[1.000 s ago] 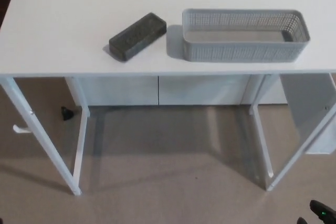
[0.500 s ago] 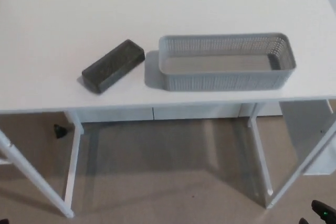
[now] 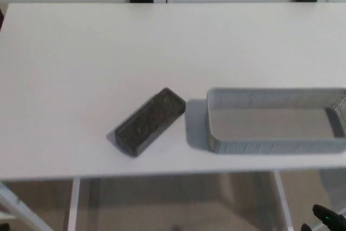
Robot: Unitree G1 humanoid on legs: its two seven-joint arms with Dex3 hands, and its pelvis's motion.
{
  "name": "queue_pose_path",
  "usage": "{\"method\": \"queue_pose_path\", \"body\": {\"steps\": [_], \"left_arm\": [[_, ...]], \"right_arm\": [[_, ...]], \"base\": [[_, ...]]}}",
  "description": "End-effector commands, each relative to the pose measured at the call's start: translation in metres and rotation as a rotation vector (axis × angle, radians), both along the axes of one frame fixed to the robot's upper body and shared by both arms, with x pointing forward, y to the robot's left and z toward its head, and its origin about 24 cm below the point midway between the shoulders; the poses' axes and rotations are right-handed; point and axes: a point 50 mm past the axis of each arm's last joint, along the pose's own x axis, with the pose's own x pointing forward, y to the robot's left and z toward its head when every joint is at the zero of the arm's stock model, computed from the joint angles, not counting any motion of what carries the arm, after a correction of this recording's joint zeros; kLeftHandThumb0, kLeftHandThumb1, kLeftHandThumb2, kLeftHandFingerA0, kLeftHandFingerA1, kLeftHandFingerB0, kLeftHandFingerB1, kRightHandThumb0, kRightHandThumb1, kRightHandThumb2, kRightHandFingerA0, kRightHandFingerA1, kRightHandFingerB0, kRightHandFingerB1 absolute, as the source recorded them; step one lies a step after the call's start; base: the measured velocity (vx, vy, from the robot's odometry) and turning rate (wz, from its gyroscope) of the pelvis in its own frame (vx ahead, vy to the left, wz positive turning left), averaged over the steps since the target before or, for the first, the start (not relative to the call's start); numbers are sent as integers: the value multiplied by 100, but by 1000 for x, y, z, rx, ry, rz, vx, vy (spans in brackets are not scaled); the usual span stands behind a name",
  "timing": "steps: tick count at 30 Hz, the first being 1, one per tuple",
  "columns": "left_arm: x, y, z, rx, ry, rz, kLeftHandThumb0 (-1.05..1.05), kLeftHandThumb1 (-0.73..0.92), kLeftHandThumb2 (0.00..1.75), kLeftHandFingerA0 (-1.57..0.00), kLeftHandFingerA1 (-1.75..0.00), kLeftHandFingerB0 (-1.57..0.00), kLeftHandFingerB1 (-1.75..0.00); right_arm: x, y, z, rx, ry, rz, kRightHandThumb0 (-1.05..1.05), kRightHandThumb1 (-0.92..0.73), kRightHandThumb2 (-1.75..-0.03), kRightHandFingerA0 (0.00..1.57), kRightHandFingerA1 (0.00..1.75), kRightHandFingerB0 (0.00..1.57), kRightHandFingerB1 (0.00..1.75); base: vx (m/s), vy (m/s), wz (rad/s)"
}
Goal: The robot walks towards a desk on which an eraser is kept on the left hand side and a container is kept on the right hand side. The robot picks up the eraser using its left hand and places it in the container.
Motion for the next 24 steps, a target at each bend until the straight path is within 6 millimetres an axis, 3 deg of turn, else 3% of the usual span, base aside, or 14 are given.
{"method": "queue_pose_path", "body": {"steps": [1,2,3,4,5,6,7,11,12,17,18,19,20,24], "left_arm": [[1,0,3,27,-16,-43,-28,66,60,-43,-38,-32,-31],[1,-4,3,12,-14,-84,-30,64,59,-46,-39,-33,-32],[1,-4,3,12,-13,-84,-30,64,59,-46,-39,-33,-32],[0,-8,2,-6,-12,-107,-32,62,59,-46,-39,-35,-32],[-1,-13,2,-24,-11,-125,-32,62,59,-47,-40,-37,-33],[-2,-18,1,-51,-8,-141,-33,61,58,-49,-41,-38,-33],[-4,-22,-1,-79,2,-159,-33,61,58,-48,-41,-38,-33],[-14,-42,-5,-144,37,-242,-41,48,71,-46,-49,-34,-42],[-20,-53,-7,-174,74,-314,-36,58,58,-55,-41,-35,-32],[-30,-75,-9,-216,138,-407,-33,62,59,-49,-39,-29,-30],[-32,-78,-9,-228,142,-411,-24,45,92,-36,-60,-15,-49],[-33,-79,-8,-236,146,-418,-33,62,59,-43,-39,-28,-30],[-34,-80,-8,-242,147,-421,-34,63,59,-42,-39,-28,-30],[-34,-80,-5,-253,142,-417,-33,63,59,-42,-40,-27,-30]], "right_arm": [[-1,-8,3,-34,-25,5,-40,-51,-89,20,101,4,68],[1,-6,3,-28,-20,-8,-36,-45,-106,24,70,6,57],[1,-6,3,-28,-20,-8,-36,-45,-106,24,70,6,57],[1,-6,2,-24,-21,-12,-36,-51,-91,15,98,5,64],[1,-6,2,-17,-24,-10,-35,-41,-105,29,73,8,58],[1,-6,2,-16,-24,-12,-35,-41,-105,29,73,8,58],[0,-5,2,-14,-22,-14,-37,-49,-93,17,102,4,66],[-2,-4,0,-20,-11,-4,-39,-47,-92,19,102,5,69],[-3,-3,0,-20,-13,9,-37,-42,-105,28,72,8,58],[-4,-3,0,-13,-14,-7,-36,-44,-106,31,75,8,58],[-4,-3,0,-14,-13,-7,-36,-45,-106,27,72,7,58],[-4,-3,-1,-19,-9,-4,-37,-52,-89,21,100,4,62],[-4,-3,-1,-22,-9,0,-37,-42,-105,33,75,7,58],[-5,-3,-1,-29,-8,12,-36,-44,-106,31,74,9,59]], "base": [[194,-98,6],[216,-153,11],[186,-160,20],[191,-167,22],[296,-140,-9],[287,-125,33],[272,-123,20],[249,-99,-6],[226,-70,-15],[167,-13,-7],[-48,137,-56],[-83,266,116],[-73,245,2],[-82,82,26]]}}
